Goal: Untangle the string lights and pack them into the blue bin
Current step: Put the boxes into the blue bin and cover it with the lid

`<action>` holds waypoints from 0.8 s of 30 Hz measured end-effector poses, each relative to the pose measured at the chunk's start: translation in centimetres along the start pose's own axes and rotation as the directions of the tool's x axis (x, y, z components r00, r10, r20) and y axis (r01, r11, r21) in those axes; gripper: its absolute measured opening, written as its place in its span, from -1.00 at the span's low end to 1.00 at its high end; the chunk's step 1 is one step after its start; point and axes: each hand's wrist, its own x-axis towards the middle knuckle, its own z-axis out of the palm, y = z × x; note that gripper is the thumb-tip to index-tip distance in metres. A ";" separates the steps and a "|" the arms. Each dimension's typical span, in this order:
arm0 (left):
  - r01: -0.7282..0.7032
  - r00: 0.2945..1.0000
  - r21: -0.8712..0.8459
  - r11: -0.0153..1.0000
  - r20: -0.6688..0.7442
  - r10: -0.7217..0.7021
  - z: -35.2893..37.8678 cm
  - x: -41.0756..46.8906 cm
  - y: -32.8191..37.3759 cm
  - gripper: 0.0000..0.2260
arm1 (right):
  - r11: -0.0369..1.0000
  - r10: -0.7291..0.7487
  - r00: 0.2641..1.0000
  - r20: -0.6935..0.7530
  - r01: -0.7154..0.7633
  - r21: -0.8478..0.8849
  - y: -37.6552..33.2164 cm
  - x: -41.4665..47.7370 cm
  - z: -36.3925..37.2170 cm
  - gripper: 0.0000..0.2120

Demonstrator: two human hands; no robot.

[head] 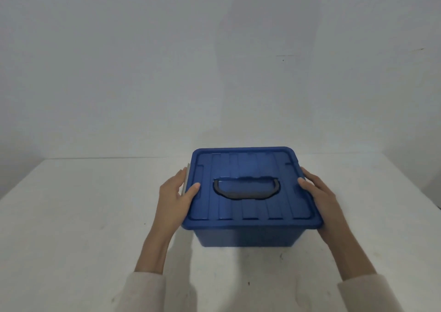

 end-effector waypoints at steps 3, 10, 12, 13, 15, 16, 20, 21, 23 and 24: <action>0.048 0.999 0.102 0.994 0.012 -0.049 -0.1 0.5 -1.2 -0.62 | 1.000 0.001 1.000 0.003 -0.001 0.000 0.1 0.1 0.0 -0.68; -0.015 0.998 0.378 0.926 0.062 -0.009 1.0 0.5 -0.5 -0.56 | 0.999 -0.002 1.000 0.005 0.002 -0.037 -0.1 0.0 -0.1 -0.69; 0.109 0.993 0.207 0.972 0.013 -0.114 1.0 0.4 -0.4 -0.45 | 0.999 -0.002 1.000 0.001 0.002 -0.045 -0.2 0.0 -0.1 -0.70; 0.222 0.975 0.043 0.974 -0.009 -0.222 1.1 0.3 -0.1 -0.43 | 0.999 -0.003 1.000 0.000 0.003 -0.046 -0.2 0.0 -0.1 -0.71; 0.459 0.877 -0.370 0.808 0.044 -0.478 1.2 0.1 0.2 -0.47 | 0.999 -0.005 1.000 0.001 0.005 -0.050 -0.2 0.0 -0.1 -0.71; 0.540 0.816 -0.513 0.667 0.126 -0.564 1.3 -0.1 0.4 -0.54 | 0.999 -0.005 1.000 0.002 0.005 -0.054 -0.2 0.0 -0.1 -0.71; 0.551 0.805 -0.605 0.575 0.202 -0.558 1.1 -0.3 0.5 -0.74 | 0.998 -0.002 1.000 0.002 0.002 -0.064 -0.3 0.0 -0.1 -0.71; 0.524 0.827 -0.589 0.615 0.181 -0.532 0.9 -0.1 0.3 -0.75 | 0.998 -0.002 1.000 0.005 0.002 -0.069 -0.3 0.0 -0.1 -0.71; 0.498 0.850 -0.540 0.678 0.149 -0.506 0.4 0.4 0.1 -0.76 | 0.997 -0.004 1.000 0.005 0.004 -0.077 -0.3 0.0 0.0 -0.71; 0.506 0.845 -0.520 0.689 0.138 -0.517 0.3 0.6 0.1 -0.77 | 0.997 -0.005 1.000 0.005 0.005 -0.082 -0.3 -0.1 0.0 -0.71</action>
